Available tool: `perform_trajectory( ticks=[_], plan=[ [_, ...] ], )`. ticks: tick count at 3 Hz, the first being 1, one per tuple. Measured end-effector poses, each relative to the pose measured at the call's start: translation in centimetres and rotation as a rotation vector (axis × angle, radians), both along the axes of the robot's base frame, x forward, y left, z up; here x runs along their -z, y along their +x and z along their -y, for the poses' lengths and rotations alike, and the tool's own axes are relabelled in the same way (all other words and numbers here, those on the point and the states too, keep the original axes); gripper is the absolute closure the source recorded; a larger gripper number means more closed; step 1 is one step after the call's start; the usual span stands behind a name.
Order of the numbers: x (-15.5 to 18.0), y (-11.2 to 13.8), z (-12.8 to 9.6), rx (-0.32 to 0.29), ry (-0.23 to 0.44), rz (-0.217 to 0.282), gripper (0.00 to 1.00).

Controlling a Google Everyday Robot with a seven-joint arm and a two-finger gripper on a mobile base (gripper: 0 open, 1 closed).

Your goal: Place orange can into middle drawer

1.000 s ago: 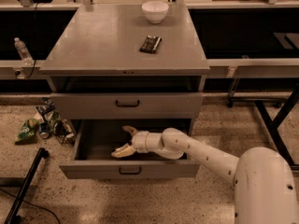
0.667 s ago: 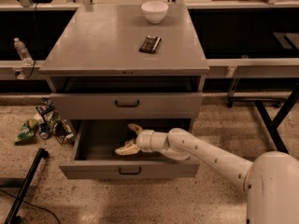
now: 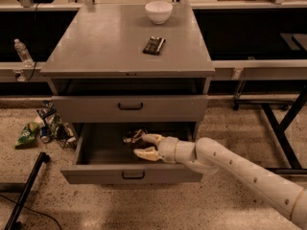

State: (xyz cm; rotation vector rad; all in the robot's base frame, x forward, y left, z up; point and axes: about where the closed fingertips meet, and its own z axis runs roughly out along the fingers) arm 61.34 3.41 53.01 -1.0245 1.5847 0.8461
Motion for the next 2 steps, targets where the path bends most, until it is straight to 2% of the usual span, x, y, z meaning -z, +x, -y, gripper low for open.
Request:
perform_trajectory(
  ticks=[1,2],
  plan=[
    [-3.9,-3.4,4.8,-0.008,0.02,0.016,0.69],
    [-4.2,-3.8,6.0,0.002,0.022,0.019,0.69]
  ],
)
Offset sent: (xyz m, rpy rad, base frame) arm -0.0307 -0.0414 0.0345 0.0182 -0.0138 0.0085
